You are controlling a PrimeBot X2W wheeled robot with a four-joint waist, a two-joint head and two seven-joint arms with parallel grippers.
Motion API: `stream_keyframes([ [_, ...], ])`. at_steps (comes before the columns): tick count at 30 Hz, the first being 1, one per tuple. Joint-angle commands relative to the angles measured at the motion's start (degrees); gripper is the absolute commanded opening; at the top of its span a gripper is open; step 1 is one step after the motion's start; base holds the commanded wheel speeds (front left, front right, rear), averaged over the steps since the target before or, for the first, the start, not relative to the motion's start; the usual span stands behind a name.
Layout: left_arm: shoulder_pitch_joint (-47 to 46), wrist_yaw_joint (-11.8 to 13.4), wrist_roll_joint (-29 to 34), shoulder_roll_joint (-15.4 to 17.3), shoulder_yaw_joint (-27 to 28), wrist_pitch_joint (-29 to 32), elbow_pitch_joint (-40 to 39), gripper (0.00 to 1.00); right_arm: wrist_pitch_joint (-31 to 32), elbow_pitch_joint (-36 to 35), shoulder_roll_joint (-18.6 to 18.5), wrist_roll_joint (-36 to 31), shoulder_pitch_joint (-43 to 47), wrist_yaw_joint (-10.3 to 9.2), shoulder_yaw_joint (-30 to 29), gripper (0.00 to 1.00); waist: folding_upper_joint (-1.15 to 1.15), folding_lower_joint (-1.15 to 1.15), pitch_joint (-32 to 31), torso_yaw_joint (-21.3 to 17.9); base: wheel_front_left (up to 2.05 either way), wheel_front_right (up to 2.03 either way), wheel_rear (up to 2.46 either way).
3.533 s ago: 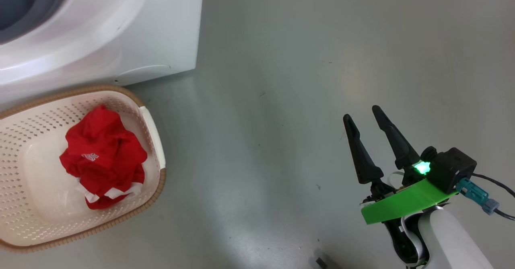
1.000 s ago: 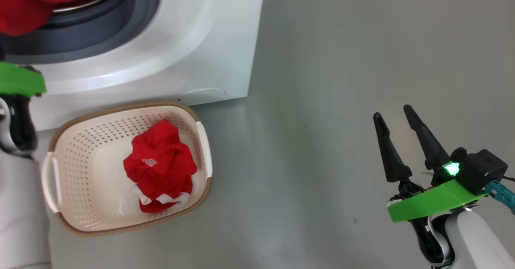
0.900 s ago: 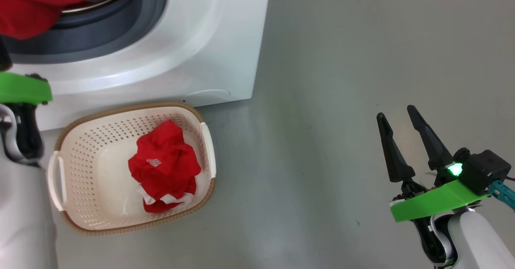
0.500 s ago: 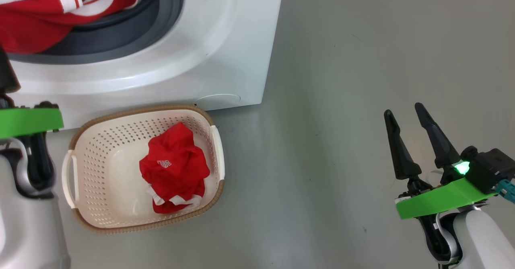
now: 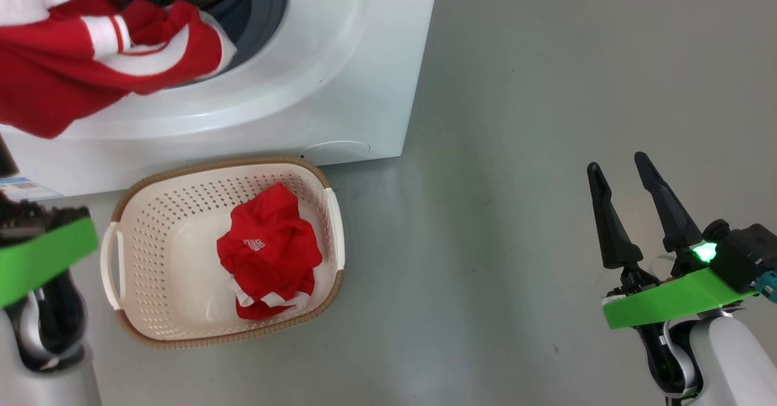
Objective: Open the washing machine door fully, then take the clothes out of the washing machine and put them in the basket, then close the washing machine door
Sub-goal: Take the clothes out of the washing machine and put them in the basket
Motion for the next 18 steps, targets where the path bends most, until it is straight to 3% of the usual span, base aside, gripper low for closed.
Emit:
stream_keyframes([
  [1,1.10,-0.38,-0.03,1.16,1.15,-0.26,-2.18,0.00,-0.37,-1.56,-0.70,-0.48,0.99,0.36,0.83,1.00,0.00,0.00,0.15,0.01,0.00,0.00,0.00],
  [9,5.92,0.11,-0.27,0.49,-0.21,-0.26,-2.68,0.00,-0.37,-1.68,-0.55,-0.44,0.38,0.36,1.34,1.00,0.00,0.00,1.46,-0.01,0.00,0.00,0.00],
  [18,10.91,0.80,1.47,0.23,-1.80,-0.26,12.68,0.00,-0.37,-1.44,0.13,-0.12,-0.62,0.36,2.79,1.00,0.00,0.00,3.50,-1.63,0.00,0.00,0.00],
])
